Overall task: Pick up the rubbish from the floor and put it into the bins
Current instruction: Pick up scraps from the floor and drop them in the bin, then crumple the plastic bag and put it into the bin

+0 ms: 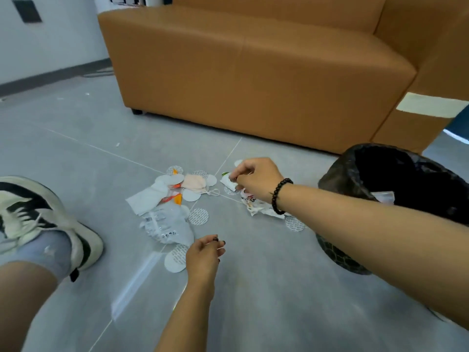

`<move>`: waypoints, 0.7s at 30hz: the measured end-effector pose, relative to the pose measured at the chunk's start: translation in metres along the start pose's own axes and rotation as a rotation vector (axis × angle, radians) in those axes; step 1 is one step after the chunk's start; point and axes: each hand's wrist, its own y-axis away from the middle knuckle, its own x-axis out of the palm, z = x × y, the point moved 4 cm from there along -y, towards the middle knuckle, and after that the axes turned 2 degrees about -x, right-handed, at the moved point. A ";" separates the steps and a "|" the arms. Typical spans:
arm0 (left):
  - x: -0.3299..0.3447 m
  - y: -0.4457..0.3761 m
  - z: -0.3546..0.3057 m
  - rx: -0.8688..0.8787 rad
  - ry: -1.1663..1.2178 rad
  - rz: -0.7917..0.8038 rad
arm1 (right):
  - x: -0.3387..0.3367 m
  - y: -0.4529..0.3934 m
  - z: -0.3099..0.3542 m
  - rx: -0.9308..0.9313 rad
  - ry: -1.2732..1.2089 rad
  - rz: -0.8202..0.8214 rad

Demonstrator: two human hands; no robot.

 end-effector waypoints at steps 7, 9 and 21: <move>-0.065 -0.064 0.001 -0.158 0.284 -0.447 | 0.101 0.016 -0.047 0.209 -0.277 0.096; -0.078 -0.086 0.006 -0.203 0.296 -0.492 | 0.115 0.024 -0.061 0.277 -0.328 0.112; -0.077 -0.098 -0.021 -0.046 0.078 -0.380 | 0.090 0.019 -0.083 0.265 -0.235 0.130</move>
